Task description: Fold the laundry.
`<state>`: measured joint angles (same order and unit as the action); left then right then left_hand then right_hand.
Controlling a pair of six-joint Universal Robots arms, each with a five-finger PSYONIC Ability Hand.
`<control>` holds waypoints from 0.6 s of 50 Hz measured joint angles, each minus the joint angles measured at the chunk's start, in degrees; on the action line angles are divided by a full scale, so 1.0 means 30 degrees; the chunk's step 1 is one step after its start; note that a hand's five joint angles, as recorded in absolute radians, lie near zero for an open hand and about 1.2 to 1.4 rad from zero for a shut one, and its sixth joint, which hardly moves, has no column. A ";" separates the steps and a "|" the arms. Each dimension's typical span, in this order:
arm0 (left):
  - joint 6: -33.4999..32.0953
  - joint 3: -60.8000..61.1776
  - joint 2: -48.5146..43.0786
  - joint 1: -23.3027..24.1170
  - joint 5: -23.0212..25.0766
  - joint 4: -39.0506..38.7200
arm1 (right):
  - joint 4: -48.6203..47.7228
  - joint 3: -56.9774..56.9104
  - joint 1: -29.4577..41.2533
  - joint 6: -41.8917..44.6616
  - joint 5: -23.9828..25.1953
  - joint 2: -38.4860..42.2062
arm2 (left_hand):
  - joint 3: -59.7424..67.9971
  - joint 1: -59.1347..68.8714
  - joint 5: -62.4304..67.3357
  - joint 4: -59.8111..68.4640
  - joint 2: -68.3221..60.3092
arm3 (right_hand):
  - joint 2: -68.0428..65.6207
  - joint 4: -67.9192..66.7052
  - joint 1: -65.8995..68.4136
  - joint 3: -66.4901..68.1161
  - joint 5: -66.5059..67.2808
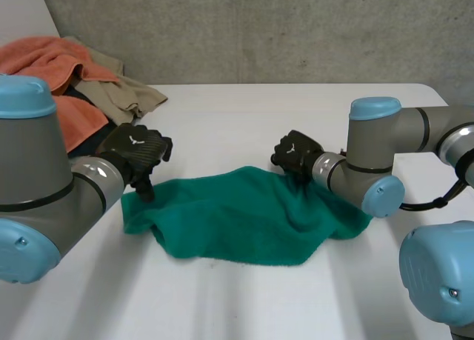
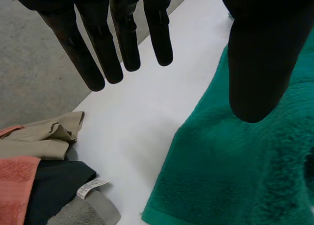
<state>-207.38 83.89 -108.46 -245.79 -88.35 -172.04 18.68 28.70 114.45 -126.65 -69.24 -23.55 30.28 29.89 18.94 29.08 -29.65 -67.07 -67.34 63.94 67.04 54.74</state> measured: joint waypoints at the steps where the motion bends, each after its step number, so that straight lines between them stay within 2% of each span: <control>1: -0.0009 -0.0059 0.0019 -0.0155 0.0035 -0.0029 | -0.0127 -0.0134 -0.0010 -0.0172 -0.0077 -0.0214 | -0.0005 -0.0005 -0.0044 -0.0020 0.0015 | -0.0002 -0.0281 0.0000 0.0201 0.0151; 7: -0.0036 -0.0507 -0.0170 -0.0540 0.0106 -0.0277 | -0.0263 -0.0370 -0.0168 -0.1666 -0.0031 -0.2710 | -0.1280 -0.1176 -0.1172 -0.1157 0.0998 | -0.0002 -0.0320 0.0000 0.0217 0.0153; 16: 0.0091 -0.2931 -0.2015 -0.0416 0.0170 -0.0948 | -0.0518 0.1866 -0.0210 -0.5616 0.1377 -0.9895 | -0.3287 -0.3027 -0.3179 -0.3070 0.3150 | -0.0002 -0.0360 0.0000 0.0258 0.0446; 24: 0.1165 -0.6513 -0.5469 0.0951 0.0361 -0.0300 | -0.2971 0.6361 -0.0126 -0.7577 0.3538 -1.6361 | -0.3575 -0.3029 -0.3514 -0.3348 0.3496 | -0.0002 -0.0377 0.0000 0.0262 0.0446; 30: 0.2925 -0.8964 -0.7731 0.2135 0.0651 0.0610 | -0.5476 0.8658 -0.0320 -1.0228 0.4296 -1.8999 | -0.4097 -0.3885 -0.4016 -0.3854 0.3981 | -0.0002 -0.0388 0.0000 0.0262 0.0446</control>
<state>-198.60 57.00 -131.65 -239.39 -86.39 -170.21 2.25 54.67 113.49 -157.34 -56.35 -80.54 17.99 18.24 6.89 17.52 -17.71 -67.08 -68.50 63.94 67.82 56.07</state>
